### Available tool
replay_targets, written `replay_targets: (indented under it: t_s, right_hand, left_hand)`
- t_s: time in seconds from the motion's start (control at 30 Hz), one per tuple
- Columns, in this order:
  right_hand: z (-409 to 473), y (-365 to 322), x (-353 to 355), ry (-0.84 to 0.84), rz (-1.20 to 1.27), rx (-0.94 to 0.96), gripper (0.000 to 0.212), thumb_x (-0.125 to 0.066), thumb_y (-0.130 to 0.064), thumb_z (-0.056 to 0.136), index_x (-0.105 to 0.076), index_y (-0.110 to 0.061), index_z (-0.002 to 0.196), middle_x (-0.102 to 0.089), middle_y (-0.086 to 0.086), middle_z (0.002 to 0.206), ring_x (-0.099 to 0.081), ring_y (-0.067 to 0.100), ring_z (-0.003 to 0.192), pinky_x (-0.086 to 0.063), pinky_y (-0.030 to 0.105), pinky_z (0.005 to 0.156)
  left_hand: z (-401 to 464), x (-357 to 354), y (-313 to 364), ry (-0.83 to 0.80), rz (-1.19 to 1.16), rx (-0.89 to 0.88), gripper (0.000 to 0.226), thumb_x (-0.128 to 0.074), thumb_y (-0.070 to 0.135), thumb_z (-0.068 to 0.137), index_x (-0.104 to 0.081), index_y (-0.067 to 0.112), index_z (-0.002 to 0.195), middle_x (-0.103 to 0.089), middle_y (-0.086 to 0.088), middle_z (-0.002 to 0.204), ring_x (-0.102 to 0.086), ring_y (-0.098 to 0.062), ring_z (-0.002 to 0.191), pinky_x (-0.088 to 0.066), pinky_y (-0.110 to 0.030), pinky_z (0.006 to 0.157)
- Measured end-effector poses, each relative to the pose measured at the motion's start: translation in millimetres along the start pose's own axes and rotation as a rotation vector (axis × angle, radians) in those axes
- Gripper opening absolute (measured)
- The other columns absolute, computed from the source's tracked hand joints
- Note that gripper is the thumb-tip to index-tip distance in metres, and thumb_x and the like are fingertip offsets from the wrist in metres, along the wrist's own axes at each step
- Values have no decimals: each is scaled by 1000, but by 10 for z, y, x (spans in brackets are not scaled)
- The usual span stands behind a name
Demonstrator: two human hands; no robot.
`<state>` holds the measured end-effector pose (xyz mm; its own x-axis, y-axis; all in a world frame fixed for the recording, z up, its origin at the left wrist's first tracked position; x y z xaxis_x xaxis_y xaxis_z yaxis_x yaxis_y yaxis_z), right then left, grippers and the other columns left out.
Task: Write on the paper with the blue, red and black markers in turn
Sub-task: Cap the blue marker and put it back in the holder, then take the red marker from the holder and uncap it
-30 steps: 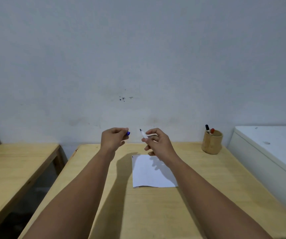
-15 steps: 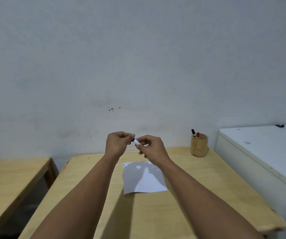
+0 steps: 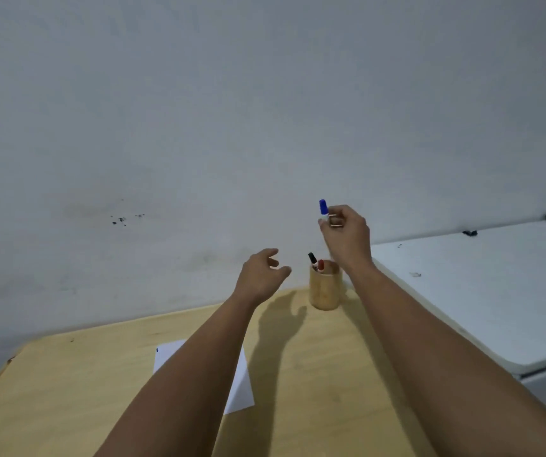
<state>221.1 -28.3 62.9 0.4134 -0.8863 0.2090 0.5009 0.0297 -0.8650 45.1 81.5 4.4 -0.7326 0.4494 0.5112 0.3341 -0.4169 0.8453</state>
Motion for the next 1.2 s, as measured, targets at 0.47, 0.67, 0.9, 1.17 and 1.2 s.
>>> replay_targets:
  t_s: [0.47, 0.67, 0.9, 1.17, 1.2]
  right_hand:
    - [89, 1062, -206, -166, -239, -149, 30, -71, -32, 100, -68, -30, 130, -82, -5, 116, -77, 18, 103, -57, 49, 103]
    - [-70, 1119, -224, -164, -552, -38, 35, -72, -65, 88, -78, -34, 104, -70, -10, 109, -66, 16, 105, -40, 44, 99]
    - [40, 883, -132, -69, -387, -28, 24, -73, -47, 97, -81, -26, 107, -76, -6, 114, -71, 21, 106, -48, 47, 102]
    - [20, 98, -127, -63, -9, 11, 19, -74, -37, 99, -77, -18, 99, -77, -3, 81, -74, 19, 79, -61, 42, 79]
    - [-62, 30, -204, -98, 35, 7, 19, -72, -37, 101, -78, -19, 103, -77, 0, 83, -74, 21, 77, -62, 43, 78]
  left_hand:
    - [520, -1206, -351, -103, 32, 28, 104, -88, 40, 74, -29, 29, 159, -54, 0, 152, -56, -24, 134, -51, -44, 105]
    - [480, -1202, -327, -23, 19, -31, 51, -72, 48, 81, -54, 41, 129, -72, 18, 108, -73, -8, 97, -62, -45, 84]
    - [450, -1131, -273, -48, 105, -54, 80, -79, 37, 80, -41, 31, 151, -66, 3, 137, -67, -19, 116, -58, -43, 93]
    - [264, -216, -35, 118, 96, -91, 41, -52, 42, 103, -59, 25, 139, -68, 0, 133, -66, -14, 104, -53, -39, 97]
    - [217, -76, -31, 141, 80, -91, 39, -49, 43, 104, -62, 24, 134, -70, 0, 130, -65, -14, 103, -52, -38, 97]
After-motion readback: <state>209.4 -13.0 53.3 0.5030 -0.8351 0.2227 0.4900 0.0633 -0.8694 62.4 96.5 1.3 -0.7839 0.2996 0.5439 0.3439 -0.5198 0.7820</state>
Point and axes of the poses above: each hand's wrist, its own z-axis towards the middle knuckle, its own x-axis out of the back of the hand, y = z × x, the point moved 7 cm from there along z, towards the middle knuckle
